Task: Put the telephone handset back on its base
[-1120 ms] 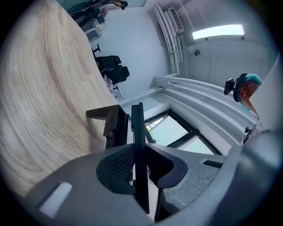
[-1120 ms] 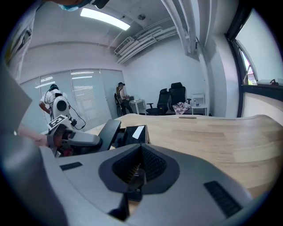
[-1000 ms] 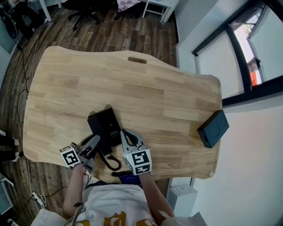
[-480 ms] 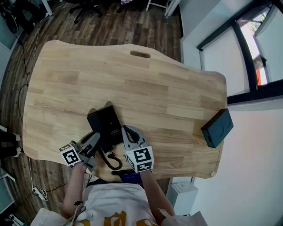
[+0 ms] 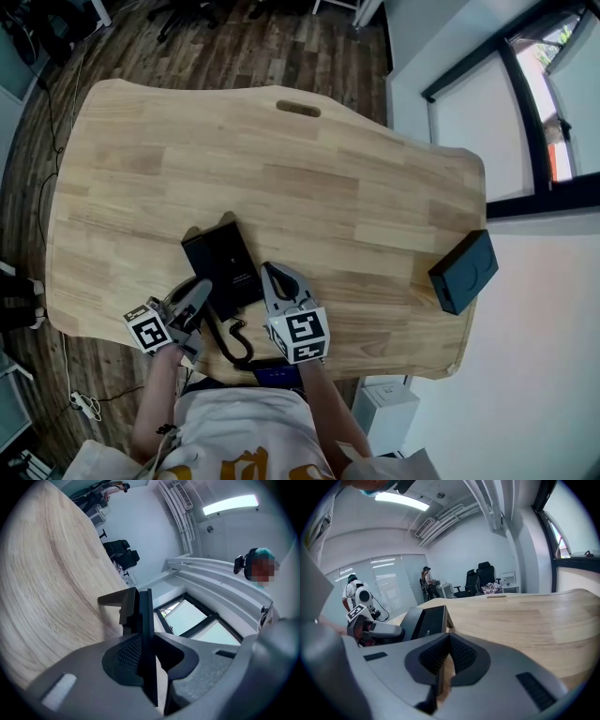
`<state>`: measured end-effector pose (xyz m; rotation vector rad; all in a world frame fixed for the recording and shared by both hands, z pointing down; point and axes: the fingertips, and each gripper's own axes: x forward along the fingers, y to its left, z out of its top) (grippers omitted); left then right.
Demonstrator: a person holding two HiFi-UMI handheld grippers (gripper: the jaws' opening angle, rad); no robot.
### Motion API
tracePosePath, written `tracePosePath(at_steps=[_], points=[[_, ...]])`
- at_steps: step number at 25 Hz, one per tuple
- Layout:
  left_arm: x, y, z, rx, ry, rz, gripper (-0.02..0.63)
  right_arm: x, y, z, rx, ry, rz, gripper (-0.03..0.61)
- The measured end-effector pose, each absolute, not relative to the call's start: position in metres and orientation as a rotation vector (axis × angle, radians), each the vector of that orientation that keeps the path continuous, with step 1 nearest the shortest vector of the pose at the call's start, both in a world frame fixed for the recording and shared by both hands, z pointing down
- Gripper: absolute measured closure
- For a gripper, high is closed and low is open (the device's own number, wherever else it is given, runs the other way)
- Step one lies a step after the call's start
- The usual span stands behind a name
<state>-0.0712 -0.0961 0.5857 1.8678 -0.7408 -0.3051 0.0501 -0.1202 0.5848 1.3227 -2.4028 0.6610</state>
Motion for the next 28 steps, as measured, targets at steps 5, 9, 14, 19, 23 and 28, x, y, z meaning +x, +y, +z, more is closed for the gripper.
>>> tracePosePath(at_steps=[5, 9, 14, 19, 23, 28], points=[[-0.072, -0.097, 0.586, 1.881, -0.751, -0.301, 0.537, 0.054, -0.121, 0.587, 1.323, -2.399, 0.664, 0.572], [-0.074, -0.098, 0.585, 1.894, -0.775, -0.301, 0.537, 0.055, -0.122, 0.586, 1.320, -2.403, 0.664, 0.572], [-0.076, -0.099, 0.590, 1.862, -0.776, -0.317, 0.537, 0.056, -0.124, 0.588, 1.318, -2.401, 0.665, 0.572], [-0.077, -0.100, 0.591, 1.864, -0.779, -0.297, 0.537, 0.053, -0.124, 0.589, 1.308, -2.403, 0.670, 0.572], [-0.074, -0.100, 0.595, 1.862, -0.785, -0.235, 0.537, 0.054, -0.124, 0.589, 1.306, -2.396, 0.671, 0.572], [-0.073, -0.101, 0.596, 1.853, -0.781, -0.229, 0.535, 0.056, -0.125, 0.590, 1.315, -2.390, 0.675, 0.572]])
